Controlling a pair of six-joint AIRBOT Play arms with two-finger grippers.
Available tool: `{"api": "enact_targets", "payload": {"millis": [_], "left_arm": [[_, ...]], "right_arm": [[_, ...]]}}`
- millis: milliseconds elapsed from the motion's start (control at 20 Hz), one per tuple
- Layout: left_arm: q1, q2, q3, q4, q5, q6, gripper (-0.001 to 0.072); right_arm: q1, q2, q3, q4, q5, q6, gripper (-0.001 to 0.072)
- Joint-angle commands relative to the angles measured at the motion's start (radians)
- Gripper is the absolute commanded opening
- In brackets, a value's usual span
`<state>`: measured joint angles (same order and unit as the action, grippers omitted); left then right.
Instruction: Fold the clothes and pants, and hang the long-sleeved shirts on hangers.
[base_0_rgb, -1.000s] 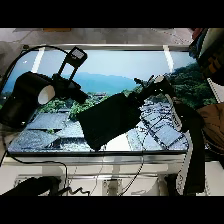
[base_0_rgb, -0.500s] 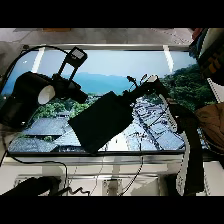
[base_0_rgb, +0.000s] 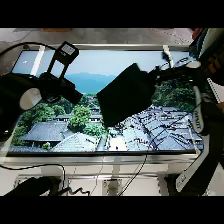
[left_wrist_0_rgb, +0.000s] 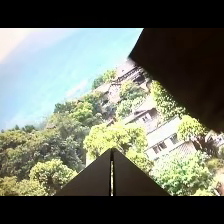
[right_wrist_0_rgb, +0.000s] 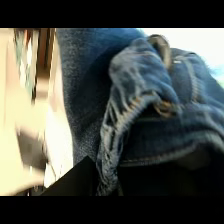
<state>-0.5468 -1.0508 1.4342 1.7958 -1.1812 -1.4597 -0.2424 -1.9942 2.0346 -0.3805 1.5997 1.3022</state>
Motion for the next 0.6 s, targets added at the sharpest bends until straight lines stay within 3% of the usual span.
{"api": "enact_targets", "payload": {"millis": [0,250,550], "left_arm": [[0.0,0.046,0.0,0.0,-0.002,0.0,0.0014],[0.0,0.069,0.0,0.0,-0.002,0.0,0.0014],[0.0,0.069,0.0,-0.001,-0.002,0.0,0.0014]], "right_arm": [[-0.211,0.129,0.001,0.016,0.01,0.083,0.0023],[-0.556,0.288,0.001,-0.004,-0.004,0.13,0.0023],[-0.93,0.383,-0.004,-0.285,-0.004,0.303,0.0024]]}}
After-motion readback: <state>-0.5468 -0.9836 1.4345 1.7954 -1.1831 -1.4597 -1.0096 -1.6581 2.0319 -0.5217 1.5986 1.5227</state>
